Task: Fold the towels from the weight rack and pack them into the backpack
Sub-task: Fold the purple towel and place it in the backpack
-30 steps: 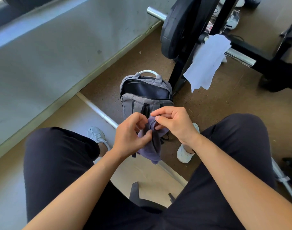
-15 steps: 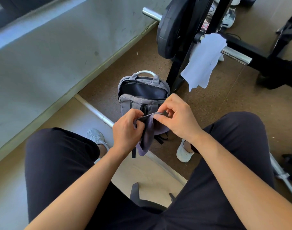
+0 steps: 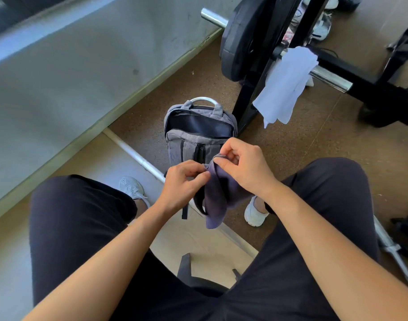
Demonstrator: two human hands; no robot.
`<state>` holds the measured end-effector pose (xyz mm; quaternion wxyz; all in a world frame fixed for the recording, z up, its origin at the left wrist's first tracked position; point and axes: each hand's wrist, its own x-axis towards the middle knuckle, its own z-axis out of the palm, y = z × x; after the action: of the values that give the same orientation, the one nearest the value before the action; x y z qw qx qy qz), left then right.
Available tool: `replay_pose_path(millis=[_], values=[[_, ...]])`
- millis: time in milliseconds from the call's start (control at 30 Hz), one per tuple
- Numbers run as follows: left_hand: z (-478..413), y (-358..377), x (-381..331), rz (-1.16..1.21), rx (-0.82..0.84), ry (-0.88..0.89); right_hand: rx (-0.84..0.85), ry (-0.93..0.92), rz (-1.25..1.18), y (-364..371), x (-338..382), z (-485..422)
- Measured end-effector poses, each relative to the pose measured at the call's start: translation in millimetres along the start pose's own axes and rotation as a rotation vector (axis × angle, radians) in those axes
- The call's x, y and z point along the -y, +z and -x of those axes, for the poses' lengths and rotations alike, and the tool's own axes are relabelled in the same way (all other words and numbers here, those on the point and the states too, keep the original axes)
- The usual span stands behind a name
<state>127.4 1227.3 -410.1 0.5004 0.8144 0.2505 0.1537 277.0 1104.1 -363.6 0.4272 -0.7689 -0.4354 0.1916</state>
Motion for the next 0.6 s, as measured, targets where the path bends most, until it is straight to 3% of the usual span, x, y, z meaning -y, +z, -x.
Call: replay_pose_path(millis=[267,600], values=[[-1.8,7.6,-0.7,-0.281,-0.164,-0.028,0.064,0.009,-0.145,-0.1,3.6,3.2],[-7.0,1.6,13.0,-0.437,-0.048,0.019,0.103,0.071,-0.352,-18.1,-5.5,-1.4]])
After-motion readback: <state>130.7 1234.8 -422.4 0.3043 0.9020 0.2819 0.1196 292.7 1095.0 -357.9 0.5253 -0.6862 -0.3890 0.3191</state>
